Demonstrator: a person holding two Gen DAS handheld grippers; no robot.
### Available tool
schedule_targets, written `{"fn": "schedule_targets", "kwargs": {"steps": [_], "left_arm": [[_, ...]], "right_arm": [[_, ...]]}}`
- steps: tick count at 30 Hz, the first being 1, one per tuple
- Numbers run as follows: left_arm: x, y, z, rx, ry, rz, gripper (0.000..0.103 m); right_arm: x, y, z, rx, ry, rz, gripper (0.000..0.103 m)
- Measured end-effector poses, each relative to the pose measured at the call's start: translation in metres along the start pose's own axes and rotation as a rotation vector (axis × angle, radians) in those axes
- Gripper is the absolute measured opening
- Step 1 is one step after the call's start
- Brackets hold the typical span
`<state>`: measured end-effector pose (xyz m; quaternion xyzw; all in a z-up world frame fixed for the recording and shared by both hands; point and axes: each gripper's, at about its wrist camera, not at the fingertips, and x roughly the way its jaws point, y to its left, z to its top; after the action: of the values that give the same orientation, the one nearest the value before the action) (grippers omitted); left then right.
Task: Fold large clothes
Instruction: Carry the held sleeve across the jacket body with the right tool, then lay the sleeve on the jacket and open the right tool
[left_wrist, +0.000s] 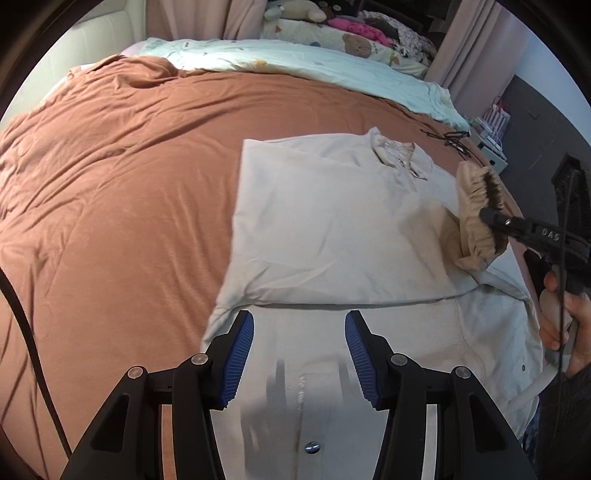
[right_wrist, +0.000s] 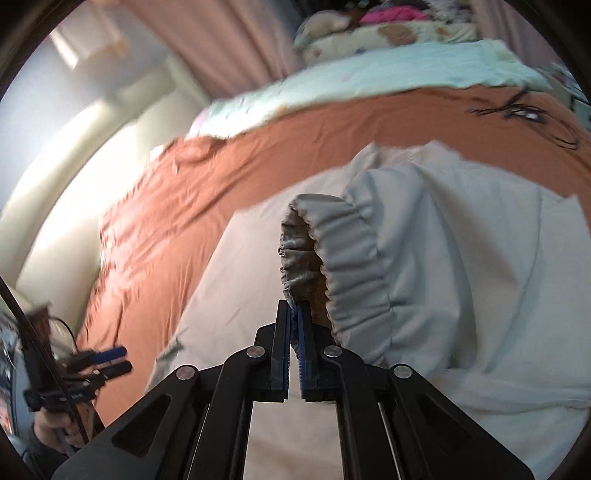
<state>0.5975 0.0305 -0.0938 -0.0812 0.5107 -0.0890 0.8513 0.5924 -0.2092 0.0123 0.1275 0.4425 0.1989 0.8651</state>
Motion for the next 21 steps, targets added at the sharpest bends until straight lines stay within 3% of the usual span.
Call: {"fn": "schedule_targets", "kwargs": {"steps": [3,4,5,7,10,12,14,21], "left_arm": [[-0.003,0.011,-0.001,-0.019,0.001,0.013,0.054],[-0.003,0.013,0.000,-0.022,0.001,0.014,0.054],[-0.002,0.014,0.000,-0.023,0.002,0.016,0.054],[0.000,0.013,0.001,-0.021,0.006,0.014,0.054],[0.010,0.002,0.006,-0.019,0.022,-0.005,0.055],[0.019,-0.009,0.010,-0.013,0.026,-0.028,0.067],[0.028,-0.022,0.014,-0.002,0.023,-0.047,0.073],[0.076,-0.077,0.030,0.019,0.070,-0.144,0.074]], "right_arm": [[0.021,0.025,-0.010,-0.021,0.080,0.010,0.009],[0.021,0.029,-0.011,-0.027,0.085,0.039,0.020],[0.022,0.032,-0.012,-0.028,0.089,0.063,0.044],[0.016,0.029,-0.015,-0.018,0.073,0.084,0.068],[0.001,0.006,-0.013,-0.009,0.042,0.069,0.068],[-0.015,-0.016,-0.015,0.009,0.029,0.043,0.068],[-0.030,-0.030,-0.012,0.024,0.017,-0.013,0.068],[-0.111,-0.115,-0.047,0.120,-0.006,-0.195,0.068]]}}
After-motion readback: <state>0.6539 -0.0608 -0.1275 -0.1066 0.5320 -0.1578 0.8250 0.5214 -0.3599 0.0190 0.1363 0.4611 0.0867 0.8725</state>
